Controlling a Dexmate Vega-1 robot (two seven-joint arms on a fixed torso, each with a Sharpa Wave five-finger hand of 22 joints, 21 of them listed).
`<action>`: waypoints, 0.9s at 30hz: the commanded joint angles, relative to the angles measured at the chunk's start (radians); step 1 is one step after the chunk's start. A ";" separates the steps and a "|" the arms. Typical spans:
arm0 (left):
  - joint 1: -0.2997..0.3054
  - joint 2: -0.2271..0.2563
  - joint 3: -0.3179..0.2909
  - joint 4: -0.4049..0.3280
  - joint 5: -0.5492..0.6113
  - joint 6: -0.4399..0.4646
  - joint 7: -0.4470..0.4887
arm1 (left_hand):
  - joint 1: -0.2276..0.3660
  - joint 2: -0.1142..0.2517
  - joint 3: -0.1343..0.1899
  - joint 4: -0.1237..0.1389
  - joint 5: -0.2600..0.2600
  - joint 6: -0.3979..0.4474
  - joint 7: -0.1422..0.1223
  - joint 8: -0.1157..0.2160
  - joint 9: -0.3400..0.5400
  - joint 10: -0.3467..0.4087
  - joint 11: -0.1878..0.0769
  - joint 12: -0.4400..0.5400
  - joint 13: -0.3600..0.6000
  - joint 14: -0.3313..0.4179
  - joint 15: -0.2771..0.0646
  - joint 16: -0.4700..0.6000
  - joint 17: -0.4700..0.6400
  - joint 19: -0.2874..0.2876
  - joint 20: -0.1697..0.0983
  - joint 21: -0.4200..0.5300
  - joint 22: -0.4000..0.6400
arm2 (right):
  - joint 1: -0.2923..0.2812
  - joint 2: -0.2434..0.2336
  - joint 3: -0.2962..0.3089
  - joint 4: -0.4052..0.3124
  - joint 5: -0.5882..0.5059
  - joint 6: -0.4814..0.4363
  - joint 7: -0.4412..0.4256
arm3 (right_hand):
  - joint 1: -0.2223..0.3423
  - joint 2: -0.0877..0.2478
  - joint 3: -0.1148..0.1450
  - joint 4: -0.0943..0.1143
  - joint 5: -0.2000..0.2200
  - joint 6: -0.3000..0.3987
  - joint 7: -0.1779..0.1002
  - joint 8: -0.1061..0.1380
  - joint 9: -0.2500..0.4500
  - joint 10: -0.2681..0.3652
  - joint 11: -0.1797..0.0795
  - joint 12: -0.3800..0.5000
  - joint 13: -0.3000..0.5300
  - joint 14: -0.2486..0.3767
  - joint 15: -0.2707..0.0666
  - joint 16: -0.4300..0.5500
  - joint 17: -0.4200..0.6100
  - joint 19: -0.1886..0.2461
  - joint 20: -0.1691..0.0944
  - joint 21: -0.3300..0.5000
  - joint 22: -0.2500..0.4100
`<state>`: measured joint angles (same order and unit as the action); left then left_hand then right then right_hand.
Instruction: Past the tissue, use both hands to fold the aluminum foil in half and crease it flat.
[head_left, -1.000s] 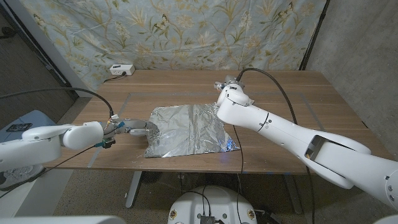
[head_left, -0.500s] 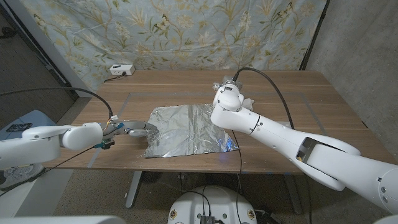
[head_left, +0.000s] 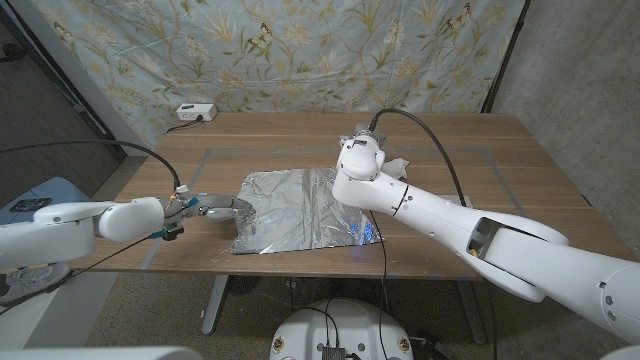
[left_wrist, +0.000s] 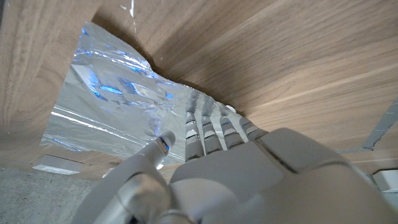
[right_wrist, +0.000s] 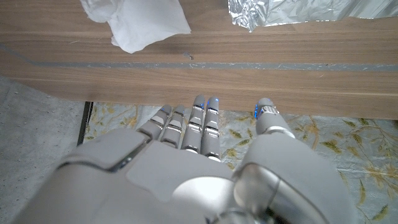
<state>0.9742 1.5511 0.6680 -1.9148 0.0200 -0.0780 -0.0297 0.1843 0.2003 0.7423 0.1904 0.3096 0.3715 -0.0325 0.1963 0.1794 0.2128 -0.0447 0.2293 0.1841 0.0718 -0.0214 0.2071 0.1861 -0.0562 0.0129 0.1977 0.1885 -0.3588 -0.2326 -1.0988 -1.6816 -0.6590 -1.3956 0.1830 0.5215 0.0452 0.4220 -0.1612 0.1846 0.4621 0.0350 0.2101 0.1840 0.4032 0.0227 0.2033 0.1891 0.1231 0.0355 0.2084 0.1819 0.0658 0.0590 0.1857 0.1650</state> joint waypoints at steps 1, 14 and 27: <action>0.005 0.002 -0.004 0.003 -0.004 0.003 0.002 | -0.009 0.001 0.013 -0.002 -0.002 0.009 0.000 -0.002 0.003 0.003 0.001 -0.001 0.003 0.006 0.001 -0.005 0.000 -0.013 0.000 0.008 0.002 | 0.005 0.037 -0.021 0.071 -0.108 0.000 0.107 | 0.022 -0.001 -0.004 -0.003 0.000 0.019 -0.001 0.005 0.003 0.022 -0.002 0.005 0.003 0.004 -0.010 -0.002 0.002 0.003 0.009 0.004 0.003; -0.017 0.002 0.019 0.003 -0.007 0.005 0.009 | -0.016 0.000 0.029 -0.009 -0.002 0.006 -0.002 -0.007 0.003 -0.001 0.001 -0.007 0.003 -0.001 0.001 -0.014 -0.004 -0.029 -0.005 0.005 0.001 | 0.001 0.073 -0.038 0.131 -0.209 0.000 0.187 | 0.067 -0.004 0.001 -0.013 0.002 0.065 -0.012 0.017 0.006 0.074 0.000 0.017 0.008 0.012 -0.009 -0.002 0.000 -0.003 0.019 0.001 0.003; -0.035 0.002 0.044 0.003 -0.015 0.007 0.012 | -0.020 0.000 0.045 -0.013 -0.003 0.005 0.001 -0.009 0.003 -0.006 0.000 -0.012 0.003 -0.005 0.001 -0.019 -0.006 -0.033 -0.006 0.006 0.000 | 0.004 0.088 -0.058 0.173 -0.181 0.000 0.170 | 0.125 -0.015 0.009 -0.020 0.007 0.104 -0.017 0.026 0.007 0.112 -0.010 0.021 0.010 0.021 -0.004 -0.002 0.000 -0.012 0.030 -0.002 0.003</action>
<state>0.9475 1.5530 0.6991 -1.9129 0.0110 -0.0745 -0.0215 0.1722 0.1960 0.7768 0.1807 0.3096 0.3713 -0.0326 0.1913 0.1787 0.2125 -0.0447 0.2180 0.1838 0.0716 -0.0214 0.1944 0.1769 -0.0792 0.0032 0.1977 0.1858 -0.3565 -0.1579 -1.1402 -1.5443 -0.8501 -1.3960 0.3562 0.6314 0.0313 0.4278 -0.1781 0.1846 0.5509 0.0179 0.2302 0.1888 0.4982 0.0127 0.2190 0.1947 0.1400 0.0306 0.2084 0.1819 0.0562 0.0790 0.1857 0.1650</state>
